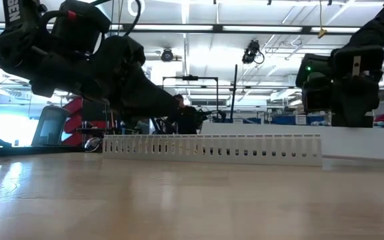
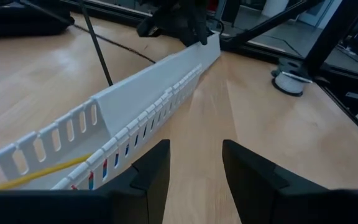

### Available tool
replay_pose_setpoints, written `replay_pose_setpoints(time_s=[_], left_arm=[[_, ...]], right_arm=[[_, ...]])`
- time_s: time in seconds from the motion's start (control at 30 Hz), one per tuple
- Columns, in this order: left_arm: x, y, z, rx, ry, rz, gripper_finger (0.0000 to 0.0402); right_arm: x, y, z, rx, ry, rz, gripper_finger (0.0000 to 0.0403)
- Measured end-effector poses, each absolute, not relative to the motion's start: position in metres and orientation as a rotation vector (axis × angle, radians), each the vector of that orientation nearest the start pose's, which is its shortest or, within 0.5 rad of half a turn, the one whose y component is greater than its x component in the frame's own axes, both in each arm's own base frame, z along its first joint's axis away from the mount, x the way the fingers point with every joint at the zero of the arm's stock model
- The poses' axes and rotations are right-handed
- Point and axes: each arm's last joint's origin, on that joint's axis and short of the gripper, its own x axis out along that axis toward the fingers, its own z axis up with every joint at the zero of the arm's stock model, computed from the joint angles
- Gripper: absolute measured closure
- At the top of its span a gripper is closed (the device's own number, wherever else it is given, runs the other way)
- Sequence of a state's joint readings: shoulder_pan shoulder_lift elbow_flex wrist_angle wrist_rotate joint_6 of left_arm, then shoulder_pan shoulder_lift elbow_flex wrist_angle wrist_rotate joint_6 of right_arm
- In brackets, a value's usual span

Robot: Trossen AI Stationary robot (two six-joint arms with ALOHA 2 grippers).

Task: Ziptie cables
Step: Close the white cable duct lid

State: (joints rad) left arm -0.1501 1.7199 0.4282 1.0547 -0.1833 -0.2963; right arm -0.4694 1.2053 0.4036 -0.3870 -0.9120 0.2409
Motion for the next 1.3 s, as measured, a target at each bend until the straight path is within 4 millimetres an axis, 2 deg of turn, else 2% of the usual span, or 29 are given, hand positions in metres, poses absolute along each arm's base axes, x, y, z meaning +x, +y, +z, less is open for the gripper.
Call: replay_pose_setpoints(time_s=[0.2,0.37,0.5,0.63,0.73,0.87,1.0,1.17,1.3], left_arm=[[0.276,-0.036,0.125,-0.262,0.204,0.064,0.0244],[0.276,-0.036,0.127,-0.266,0.183,0.061,0.0244],[0.277,-0.037,0.129,-0.265,0.167,0.059,0.0244],[0.277,-0.037,0.129,-0.270,0.165,0.059,0.0244],[0.277,-0.037,0.129,-0.271,0.165,0.059,0.0244],[0.277,-0.037,0.129,-0.270,0.165,0.059,0.0244],[0.277,-0.036,0.129,-0.264,0.164,0.069,0.0244],[0.277,-0.036,0.129,-0.261,0.164,0.073,0.0244],[0.277,-0.036,0.129,-0.214,0.162,0.071,0.0244]], right_arm=[[0.161,-0.062,0.141,0.947,0.946,0.279,0.0238],[0.164,-0.072,0.159,0.860,0.926,0.231,0.0201],[0.167,-0.084,0.179,0.743,0.933,0.118,0.0192],[0.170,-0.092,0.207,0.640,0.966,-0.011,0.0193],[0.172,-0.088,0.231,0.580,0.982,-0.066,0.0202],[0.172,-0.066,0.263,0.522,0.981,-0.113,0.0221],[0.164,-0.031,0.282,0.478,0.949,-0.138,0.0244],[0.157,0.013,0.288,0.470,0.940,-0.155,0.0268],[0.162,0.048,0.278,0.380,0.950,-0.190,0.0283]])
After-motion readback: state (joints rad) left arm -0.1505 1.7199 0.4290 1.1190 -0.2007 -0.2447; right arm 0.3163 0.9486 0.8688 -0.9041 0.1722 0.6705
